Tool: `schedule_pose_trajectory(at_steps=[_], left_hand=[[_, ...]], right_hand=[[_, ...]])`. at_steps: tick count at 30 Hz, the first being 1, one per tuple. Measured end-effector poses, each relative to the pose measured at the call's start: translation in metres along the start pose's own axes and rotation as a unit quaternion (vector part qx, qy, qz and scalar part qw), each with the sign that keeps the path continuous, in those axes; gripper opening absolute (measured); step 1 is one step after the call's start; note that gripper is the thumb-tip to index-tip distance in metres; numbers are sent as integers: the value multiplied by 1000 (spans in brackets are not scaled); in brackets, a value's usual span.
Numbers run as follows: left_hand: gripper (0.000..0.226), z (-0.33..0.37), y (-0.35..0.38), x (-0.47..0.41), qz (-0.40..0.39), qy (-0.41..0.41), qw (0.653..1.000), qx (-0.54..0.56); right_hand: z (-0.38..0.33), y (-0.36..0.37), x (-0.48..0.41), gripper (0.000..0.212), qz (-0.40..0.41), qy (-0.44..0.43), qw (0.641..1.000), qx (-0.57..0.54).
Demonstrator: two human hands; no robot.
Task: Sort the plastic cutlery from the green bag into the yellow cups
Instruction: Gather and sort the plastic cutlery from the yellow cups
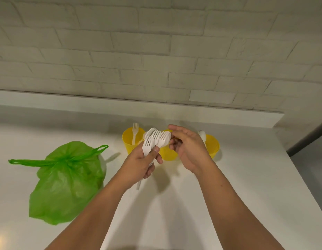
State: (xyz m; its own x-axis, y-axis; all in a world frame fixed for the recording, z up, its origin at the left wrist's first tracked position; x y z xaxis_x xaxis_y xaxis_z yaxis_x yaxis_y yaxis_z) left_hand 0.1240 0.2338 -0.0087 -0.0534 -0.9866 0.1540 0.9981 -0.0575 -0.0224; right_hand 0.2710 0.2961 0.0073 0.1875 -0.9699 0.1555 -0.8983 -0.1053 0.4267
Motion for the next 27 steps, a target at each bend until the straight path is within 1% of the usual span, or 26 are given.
schedule_pose_trajectory(at_steps=[3, 5, 7, 9, 11, 13, 16, 19, 20, 22, 25, 27], left_hand=[[14, -2, 1, 1, -15, -2, 1000, 1], [16, -2, 3, 0, -21, 0, 1000, 11], [16, -3, 4, -2, -19, 0, 1000, 10], [14, -4, 5, -5, -16, -1, 1000, 2], [13, -3, 8, -7, -18, -2, 1000, -10], [10, -2, 11, -10, -19, -7, 1000, -15], [10, -4, 14, -14, -14, -29, 999, -7], [15, -6, 15, -17, -4, -45, 999, 10], [16, -5, 15, -17, 1, -46, 999, 16], [11, -4, 16, -18, 10, -42, 999, 26], [13, -4, 17, -18, 20, -35, 999, 33], [18, -4, 19, -19, 27, -35, 999, 30]], right_hand=[[2, -3, -2, 21, -1, 6, 1000, 10], [5, -1, -2, 21, -17, 33, 999, 10], [9, -1, -2, 21, -44, 67, 995, 54], [12, -2, -1, 23, -49, 77, 990, 104], [8, -7, -5, 21, -5, 47, 993, 108], [-1, -16, -10, 21, 66, -1, 994, 91], [-20, -36, -15, 22, 165, -77, 980, 85], [-48, -62, -10, 26, 241, -160, 950, 120], [-58, -70, -7, 26, 261, -189, 935, 151], [-79, -83, 1, 26, 292, -243, 894, 239], [-92, -99, 4, 24, 311, -306, 829, 350], [-88, -106, 3, 28, 304, -311, 806, 401]])
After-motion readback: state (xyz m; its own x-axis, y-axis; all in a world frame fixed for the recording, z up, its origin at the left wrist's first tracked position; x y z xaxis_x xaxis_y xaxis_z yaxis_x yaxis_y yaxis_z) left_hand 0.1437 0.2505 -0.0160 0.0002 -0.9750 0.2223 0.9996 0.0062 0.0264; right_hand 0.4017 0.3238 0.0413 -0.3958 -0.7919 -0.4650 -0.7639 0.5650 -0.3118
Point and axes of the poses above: each hand's wrist, its own x-axis away from the middle knuckle, its own y-axis out of the palm, z = x × y, the point moved 6 cm from there along -x, towards the middle knuckle, and after that the axes turned 4 degrees about -y, right-handed, at the moved point
